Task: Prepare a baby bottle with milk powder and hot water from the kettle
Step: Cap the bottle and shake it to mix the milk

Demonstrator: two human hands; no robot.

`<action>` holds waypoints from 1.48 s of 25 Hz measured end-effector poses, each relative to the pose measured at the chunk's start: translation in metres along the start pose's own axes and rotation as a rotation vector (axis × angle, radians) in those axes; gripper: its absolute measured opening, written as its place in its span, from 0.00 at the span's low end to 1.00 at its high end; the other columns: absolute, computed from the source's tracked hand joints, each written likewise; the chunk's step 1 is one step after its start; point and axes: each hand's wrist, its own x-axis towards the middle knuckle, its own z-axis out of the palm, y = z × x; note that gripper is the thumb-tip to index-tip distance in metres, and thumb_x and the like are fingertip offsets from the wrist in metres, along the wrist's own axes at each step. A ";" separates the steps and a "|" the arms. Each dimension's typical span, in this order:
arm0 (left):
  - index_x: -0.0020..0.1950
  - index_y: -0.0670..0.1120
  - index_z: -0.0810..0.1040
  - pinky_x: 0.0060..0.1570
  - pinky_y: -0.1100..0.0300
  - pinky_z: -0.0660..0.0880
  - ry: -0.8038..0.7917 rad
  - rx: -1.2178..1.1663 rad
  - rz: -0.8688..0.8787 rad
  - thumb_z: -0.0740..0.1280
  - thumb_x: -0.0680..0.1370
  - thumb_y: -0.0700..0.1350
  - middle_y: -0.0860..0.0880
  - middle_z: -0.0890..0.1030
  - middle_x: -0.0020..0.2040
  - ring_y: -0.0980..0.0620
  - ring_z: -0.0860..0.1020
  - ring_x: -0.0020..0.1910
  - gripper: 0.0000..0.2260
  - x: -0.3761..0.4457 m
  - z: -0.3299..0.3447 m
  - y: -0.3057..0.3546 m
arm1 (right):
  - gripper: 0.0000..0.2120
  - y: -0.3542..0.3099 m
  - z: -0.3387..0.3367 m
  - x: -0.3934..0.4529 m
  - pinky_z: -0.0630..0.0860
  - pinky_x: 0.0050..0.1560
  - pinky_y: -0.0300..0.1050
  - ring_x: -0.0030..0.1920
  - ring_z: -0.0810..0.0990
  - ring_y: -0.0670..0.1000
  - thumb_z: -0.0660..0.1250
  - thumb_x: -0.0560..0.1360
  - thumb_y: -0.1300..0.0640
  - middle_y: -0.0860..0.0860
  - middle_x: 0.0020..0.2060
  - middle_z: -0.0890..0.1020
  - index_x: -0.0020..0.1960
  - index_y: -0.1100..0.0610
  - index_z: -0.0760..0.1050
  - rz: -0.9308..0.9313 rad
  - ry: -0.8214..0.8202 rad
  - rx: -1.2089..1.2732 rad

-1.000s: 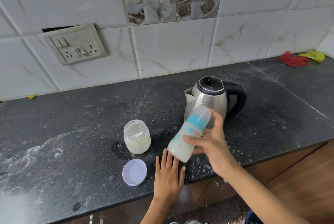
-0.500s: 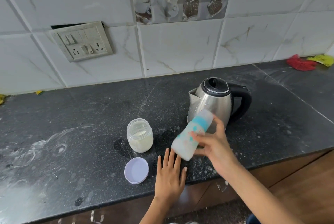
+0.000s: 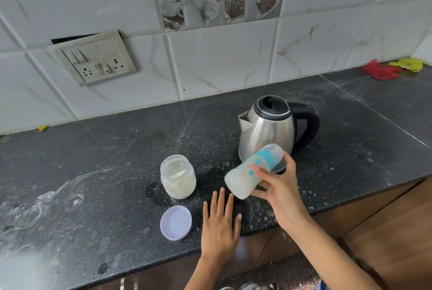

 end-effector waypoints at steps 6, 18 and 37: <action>0.74 0.46 0.62 0.67 0.44 0.59 0.015 -0.031 0.025 0.59 0.78 0.52 0.42 0.70 0.71 0.40 0.69 0.70 0.26 -0.002 -0.001 -0.001 | 0.37 -0.007 0.010 0.001 0.83 0.40 0.60 0.49 0.85 0.60 0.75 0.64 0.66 0.58 0.54 0.83 0.67 0.48 0.64 -0.004 -0.056 -0.049; 0.74 0.45 0.63 0.64 0.41 0.67 0.046 -0.028 0.095 0.60 0.79 0.48 0.40 0.68 0.72 0.37 0.67 0.70 0.24 -0.007 0.004 -0.001 | 0.37 -0.004 0.011 -0.004 0.84 0.36 0.54 0.50 0.86 0.60 0.76 0.63 0.59 0.58 0.54 0.84 0.68 0.44 0.67 0.148 -0.218 -0.163; 0.74 0.48 0.61 0.66 0.43 0.67 0.019 -0.117 0.024 0.59 0.78 0.52 0.42 0.72 0.69 0.40 0.70 0.69 0.25 -0.001 -0.011 0.003 | 0.34 -0.011 0.009 -0.009 0.83 0.34 0.52 0.48 0.85 0.54 0.71 0.65 0.59 0.58 0.54 0.79 0.68 0.51 0.62 0.027 -0.206 -0.114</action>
